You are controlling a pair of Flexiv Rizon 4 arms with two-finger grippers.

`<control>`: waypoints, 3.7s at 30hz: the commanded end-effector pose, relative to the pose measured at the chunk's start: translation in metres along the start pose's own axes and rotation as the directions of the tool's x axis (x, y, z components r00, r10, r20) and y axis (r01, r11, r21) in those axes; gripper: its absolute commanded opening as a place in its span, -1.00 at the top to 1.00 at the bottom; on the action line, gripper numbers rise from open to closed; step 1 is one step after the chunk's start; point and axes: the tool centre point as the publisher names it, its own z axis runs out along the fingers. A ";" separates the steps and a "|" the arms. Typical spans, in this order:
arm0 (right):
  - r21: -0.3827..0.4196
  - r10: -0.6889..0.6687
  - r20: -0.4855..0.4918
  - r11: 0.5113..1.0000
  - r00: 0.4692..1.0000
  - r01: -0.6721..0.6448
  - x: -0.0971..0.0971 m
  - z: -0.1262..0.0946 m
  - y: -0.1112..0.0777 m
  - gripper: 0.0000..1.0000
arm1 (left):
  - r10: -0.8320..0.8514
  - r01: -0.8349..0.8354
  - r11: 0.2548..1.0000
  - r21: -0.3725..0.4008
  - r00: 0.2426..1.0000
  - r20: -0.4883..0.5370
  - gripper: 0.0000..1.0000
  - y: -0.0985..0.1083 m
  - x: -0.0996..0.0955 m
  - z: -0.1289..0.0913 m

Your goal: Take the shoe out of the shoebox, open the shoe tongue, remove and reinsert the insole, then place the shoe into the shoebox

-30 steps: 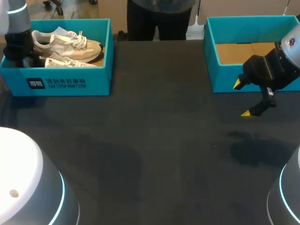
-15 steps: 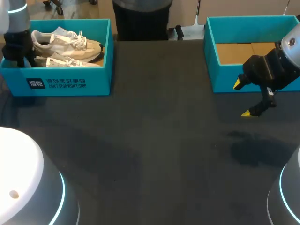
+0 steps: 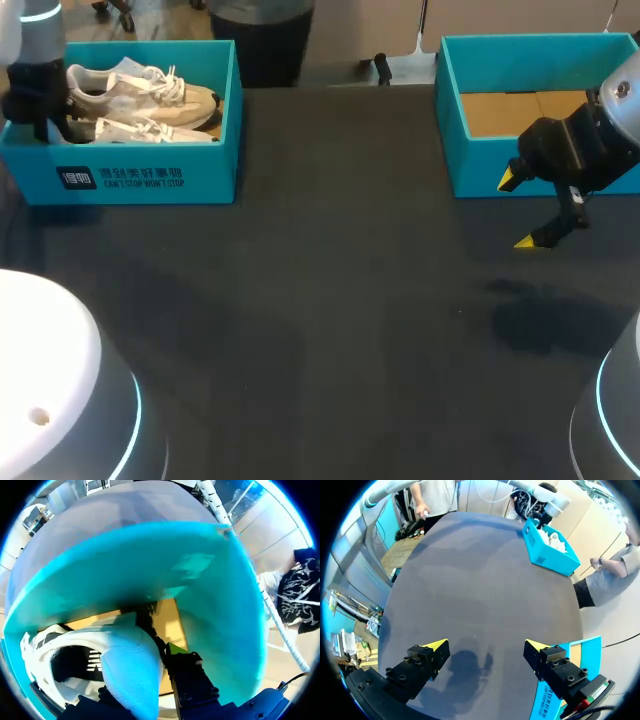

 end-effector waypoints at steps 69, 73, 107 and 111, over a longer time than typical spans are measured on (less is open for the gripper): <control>0.004 0.001 0.001 1.000 1.000 -0.001 0.000 0.001 0.000 -1.00 | -0.253 0.250 0.967 -0.040 0.963 -0.094 1.00 -0.112 0.041 -0.195; 0.004 0.001 0.001 1.000 1.000 -0.001 0.000 0.001 0.000 -1.00 | -0.237 0.234 0.971 -0.039 0.968 -0.087 1.00 -0.113 0.037 -0.195; 0.004 0.001 0.001 1.000 1.000 -0.001 0.000 0.001 0.000 -1.00 | -0.190 0.195 0.980 0.038 0.975 -0.115 1.00 -0.142 -0.129 -0.202; 0.004 0.001 0.001 1.000 1.000 -0.001 0.000 0.001 0.000 -1.00 | -0.179 0.184 0.982 0.033 0.976 -0.121 1.00 -0.148 -0.154 -0.202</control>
